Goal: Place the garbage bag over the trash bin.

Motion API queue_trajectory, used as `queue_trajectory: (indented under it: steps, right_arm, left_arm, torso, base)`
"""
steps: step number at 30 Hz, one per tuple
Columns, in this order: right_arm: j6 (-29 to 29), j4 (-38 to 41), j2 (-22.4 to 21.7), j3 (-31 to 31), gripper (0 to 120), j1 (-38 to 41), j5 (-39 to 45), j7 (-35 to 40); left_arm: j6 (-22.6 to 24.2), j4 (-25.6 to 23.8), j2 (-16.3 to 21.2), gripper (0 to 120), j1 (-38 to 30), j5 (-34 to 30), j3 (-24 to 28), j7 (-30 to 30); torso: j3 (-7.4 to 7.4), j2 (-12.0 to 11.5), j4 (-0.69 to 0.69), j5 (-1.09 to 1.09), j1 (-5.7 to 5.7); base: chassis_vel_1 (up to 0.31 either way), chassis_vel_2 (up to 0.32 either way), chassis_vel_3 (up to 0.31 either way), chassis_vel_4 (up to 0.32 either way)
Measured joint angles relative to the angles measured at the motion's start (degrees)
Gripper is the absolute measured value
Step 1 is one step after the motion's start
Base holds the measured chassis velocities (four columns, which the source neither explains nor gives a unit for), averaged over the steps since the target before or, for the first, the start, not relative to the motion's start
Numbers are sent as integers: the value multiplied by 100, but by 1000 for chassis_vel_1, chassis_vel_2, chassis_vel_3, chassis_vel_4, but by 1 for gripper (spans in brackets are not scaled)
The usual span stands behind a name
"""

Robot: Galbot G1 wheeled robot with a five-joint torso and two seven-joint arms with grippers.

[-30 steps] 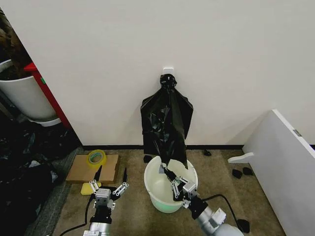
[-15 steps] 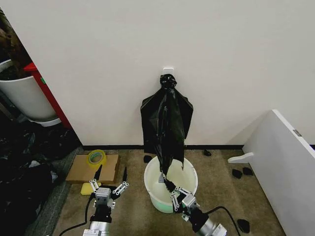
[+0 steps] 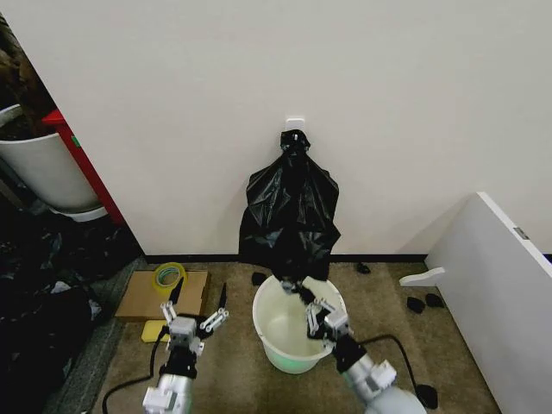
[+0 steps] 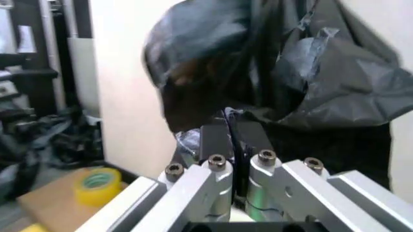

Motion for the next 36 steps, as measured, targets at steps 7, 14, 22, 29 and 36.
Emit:
queue_trajectory:
  steps: [7, 14, 22, 29, 36]
  right_arm:
    - [-73, -34, 124, 104, 0, 54, -513, 201]
    - [-57, -83, 213, 111, 0, 74, -682, 223]
    - [-29, -78, 262, 170, 0, 84, -737, 219]
    - [-14, -70, 308, 207, 0, 79, -739, 202]
    - [-13, -68, 311, 229, 0, 106, -709, 199]
  left_arm:
    - [412, -152, 890, 99, -927, -570, 546, 207]
    - [799, -220, 1683, 98, -1632, -724, 1262, 254]
    - [1188, -28, 2212, 96, -2909, -1069, 2195, 243]
    - [1379, 328, 2102, 95, -3806, -1286, 2656, 135]
    - [1371, 559, 2088, 86, -4050, -1290, 2885, 138]
  torso:
    - [0, 0, -1, 1, 0]
    - [0, 0, 0, 0, 0]
    - [0, 0, -1, 1, 0]
    - [0, 0, -1, 1, 0]
    - [-1, 0, 0, 1, 0]
  base:
    - [0, 0, 0, 0]
    - [0, 0, 0, 0]
    - [0, 0, 0, 0]
    - [0, 0, 0, 0]
    - [0, 0, 0, 0]
